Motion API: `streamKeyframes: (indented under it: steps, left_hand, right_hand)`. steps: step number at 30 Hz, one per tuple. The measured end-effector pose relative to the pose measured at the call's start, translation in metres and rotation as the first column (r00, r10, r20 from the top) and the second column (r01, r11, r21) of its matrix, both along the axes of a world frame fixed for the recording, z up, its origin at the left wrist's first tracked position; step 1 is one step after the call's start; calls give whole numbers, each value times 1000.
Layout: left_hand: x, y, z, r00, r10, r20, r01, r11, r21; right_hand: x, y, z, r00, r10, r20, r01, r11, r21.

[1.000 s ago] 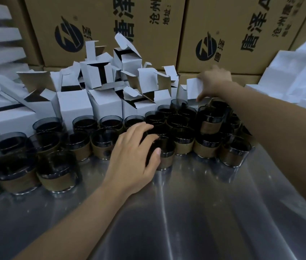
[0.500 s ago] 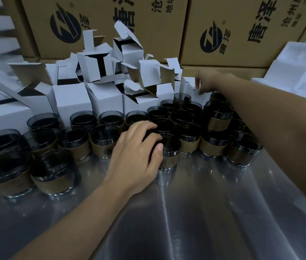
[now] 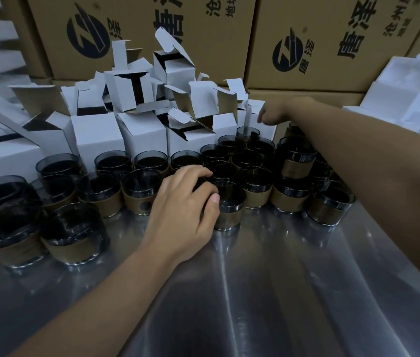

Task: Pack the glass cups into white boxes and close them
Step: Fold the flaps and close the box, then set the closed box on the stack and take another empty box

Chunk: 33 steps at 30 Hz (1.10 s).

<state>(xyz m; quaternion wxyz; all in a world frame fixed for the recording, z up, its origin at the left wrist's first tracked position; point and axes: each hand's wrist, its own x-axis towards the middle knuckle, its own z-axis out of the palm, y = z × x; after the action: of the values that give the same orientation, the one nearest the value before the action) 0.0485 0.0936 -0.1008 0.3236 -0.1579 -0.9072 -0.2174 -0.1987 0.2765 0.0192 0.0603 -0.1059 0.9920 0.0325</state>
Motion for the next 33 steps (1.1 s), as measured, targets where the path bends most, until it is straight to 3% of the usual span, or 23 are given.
streamKeyframes:
  steps: [7,10,14,18,25,30,33]
  left_hand:
    - [5,2,4,1000,30,-5,-30,999,15]
    - [8,3,5,999,40,-17,-40,999,30]
    - [10,2,3,995,103,0,-102,992,73]
    - [7,2,1,989,143,28,-145,986,82]
    - [0,1,-3,989,140,37,-143,987,72]
    - [-4,1,-4,988,150,35,-152,986,62]
    - [-4,1,-4,990,137,16,-138,988,76]
  right_hand:
    - [43,-30,31,981,109,-161,-148,956,-255]
    - [68,-53,23,969,155,-191,-205,939,-277]
    - [82,-68,2,982,98,-159,-135,961,-240]
    - [74,-74,-17,996,-14,-89,-18,937,-349]
    - [60,-79,-32,986,-142,-90,71,836,-545]
    - [54,-78,-35,947,-262,-188,10,606,-795]
    - [61,-72,-31,924,-266,-276,-88,553,-828]
